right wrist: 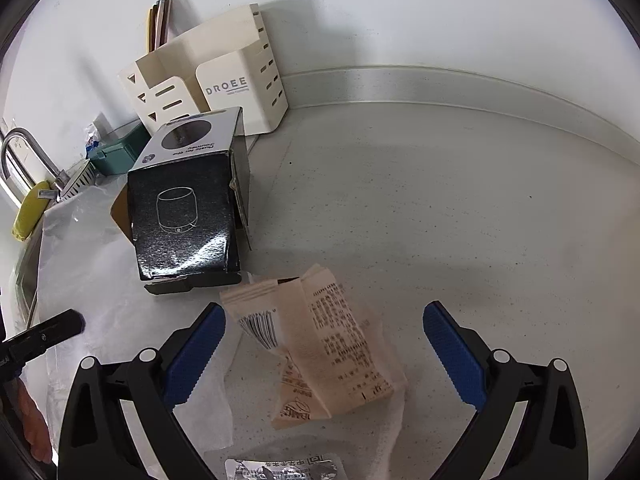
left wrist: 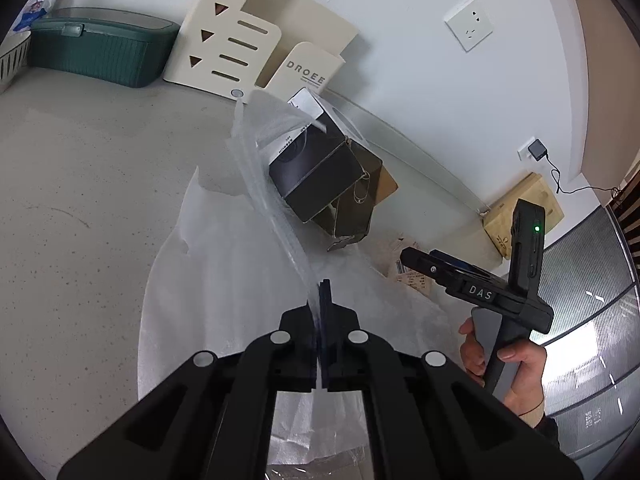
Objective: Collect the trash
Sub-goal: 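Grasp the clear plastic sheet with the left gripper while the right gripper grasps the paper wrapper, then carry the plastic sheet and paper wrapper down toward the wastebasket with both grippers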
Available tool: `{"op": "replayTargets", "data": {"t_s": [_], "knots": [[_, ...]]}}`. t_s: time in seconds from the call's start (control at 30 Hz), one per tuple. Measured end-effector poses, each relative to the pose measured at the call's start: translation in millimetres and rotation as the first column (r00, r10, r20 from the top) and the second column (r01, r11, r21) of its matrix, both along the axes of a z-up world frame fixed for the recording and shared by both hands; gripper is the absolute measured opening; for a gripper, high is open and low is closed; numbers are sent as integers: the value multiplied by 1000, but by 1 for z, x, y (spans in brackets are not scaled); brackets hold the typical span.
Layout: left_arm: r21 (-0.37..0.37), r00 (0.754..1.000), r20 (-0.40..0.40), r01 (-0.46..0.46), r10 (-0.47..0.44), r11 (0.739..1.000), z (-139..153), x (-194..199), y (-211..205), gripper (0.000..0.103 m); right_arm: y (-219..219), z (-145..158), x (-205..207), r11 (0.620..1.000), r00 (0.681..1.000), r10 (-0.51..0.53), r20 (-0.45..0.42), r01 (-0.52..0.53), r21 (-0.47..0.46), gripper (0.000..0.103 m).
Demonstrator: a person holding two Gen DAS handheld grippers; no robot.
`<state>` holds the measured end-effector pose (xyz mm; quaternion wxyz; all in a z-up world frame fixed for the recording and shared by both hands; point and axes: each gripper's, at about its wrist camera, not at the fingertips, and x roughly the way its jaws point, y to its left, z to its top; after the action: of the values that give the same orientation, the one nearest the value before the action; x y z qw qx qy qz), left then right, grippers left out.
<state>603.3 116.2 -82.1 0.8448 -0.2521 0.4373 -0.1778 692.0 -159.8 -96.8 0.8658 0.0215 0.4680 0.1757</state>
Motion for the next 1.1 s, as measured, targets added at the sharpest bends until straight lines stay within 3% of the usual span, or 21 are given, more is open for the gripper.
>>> {"op": "replayTargets", "data": {"t_s": [0.23, 0.37, 0.43, 0.53, 0.67, 0.9, 1.1], "knots": [[9, 998, 44, -51, 50, 999, 14, -27, 20, 1, 17, 0, -4, 996, 1000, 24, -2, -24, -90, 96], [-6, 994, 98, -48, 49, 999, 32, -47, 29, 1, 19, -6, -3, 994, 998, 40, -40, -44, -97, 57], [7, 992, 108, -63, 62, 998, 40, -54, 34, 1, 20, -11, -3, 994, 996, 46, -70, -52, -95, 48], [-4, 987, 139, -78, 77, 997, 54, -69, 44, 1, 18, -11, -8, 993, 997, 50, -62, -56, -100, 42], [-8, 979, 185, -87, 87, 996, 68, -91, 56, 1, 9, -4, -15, 998, 998, 45, -50, -48, -47, 22], [3, 976, 197, -91, 89, 996, 78, -123, 56, 1, -5, 14, -40, 999, 1000, 28, -6, -28, 16, 19], [16, 979, 190, -81, 77, 997, 80, -156, 43, 1, -19, 34, -86, 998, 998, 21, 51, -24, 53, 18]]}}
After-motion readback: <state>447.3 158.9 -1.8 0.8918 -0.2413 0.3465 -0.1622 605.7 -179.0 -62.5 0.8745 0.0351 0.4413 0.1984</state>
